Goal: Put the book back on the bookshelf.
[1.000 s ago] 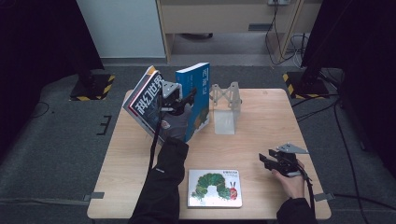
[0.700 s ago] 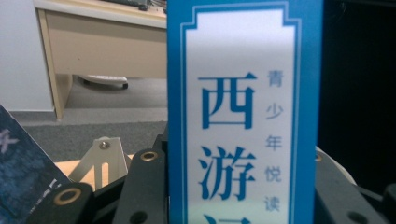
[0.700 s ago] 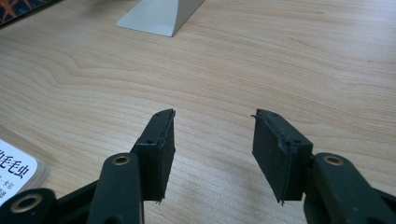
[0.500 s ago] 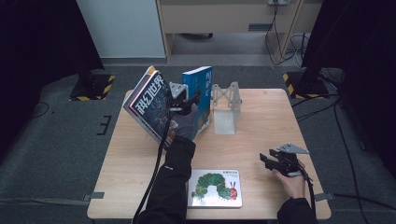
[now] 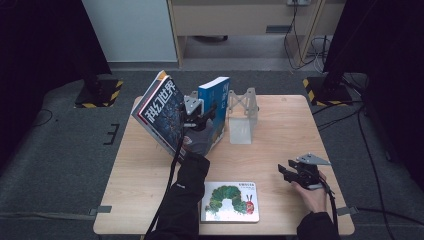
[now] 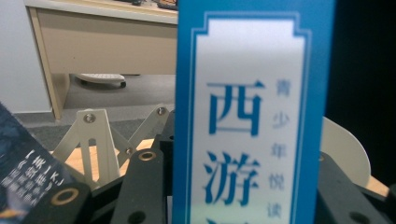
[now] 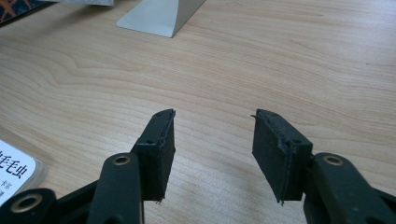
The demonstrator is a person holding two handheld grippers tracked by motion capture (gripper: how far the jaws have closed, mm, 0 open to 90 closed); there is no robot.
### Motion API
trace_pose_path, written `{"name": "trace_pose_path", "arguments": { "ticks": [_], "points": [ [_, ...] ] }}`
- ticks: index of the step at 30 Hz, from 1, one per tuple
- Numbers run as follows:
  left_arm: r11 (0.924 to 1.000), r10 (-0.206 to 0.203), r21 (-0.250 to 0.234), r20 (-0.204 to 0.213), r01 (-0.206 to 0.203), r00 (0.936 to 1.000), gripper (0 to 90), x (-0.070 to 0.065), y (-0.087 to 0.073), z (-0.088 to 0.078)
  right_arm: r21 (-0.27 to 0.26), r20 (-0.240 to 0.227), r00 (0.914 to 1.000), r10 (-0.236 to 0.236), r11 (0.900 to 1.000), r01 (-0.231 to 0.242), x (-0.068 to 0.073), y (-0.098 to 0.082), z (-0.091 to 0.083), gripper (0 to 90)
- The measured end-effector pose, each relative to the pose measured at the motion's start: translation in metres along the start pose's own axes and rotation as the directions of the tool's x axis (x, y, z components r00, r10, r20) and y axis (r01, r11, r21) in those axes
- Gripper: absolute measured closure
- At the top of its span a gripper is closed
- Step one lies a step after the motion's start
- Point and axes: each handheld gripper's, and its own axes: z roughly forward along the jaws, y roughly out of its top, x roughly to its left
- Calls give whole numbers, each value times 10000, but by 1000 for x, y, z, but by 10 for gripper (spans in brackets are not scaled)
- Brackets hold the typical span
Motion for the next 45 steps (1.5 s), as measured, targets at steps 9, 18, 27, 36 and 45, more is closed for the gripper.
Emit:
{"name": "trace_pose_path", "arguments": {
  "ticks": [9, 18, 27, 36, 45],
  "points": [
    [9989, 217, 406, 0, -217, 9998, 593, 7, -12, -32, 26, 5, 10000, -27, 10000, 27, 1, 0, -1, 487],
    [9994, -13, 358, -185, 20, 9998, 593, 19, -30, -58, 48, 90, 9999, -99, 9999, 99, 1, 0, 0, 486],
    [9996, 187, 216, 57, -188, 9998, 576, 4, -36, -66, 88, 110, 9999, -110, 9999, 109, 2, 0, 0, 484],
    [9993, 263, 253, 579, -278, 9980, 565, -3, -38, -67, 64, 100, 9998, -146, 9999, 146, 2, 0, -1, 480],
    [9998, 159, 128, 582, -167, 9982, 561, -1, -39, -67, 153, 37, 9998, -174, 9997, 174, 3, 0, 0, 477]
  ]
}}
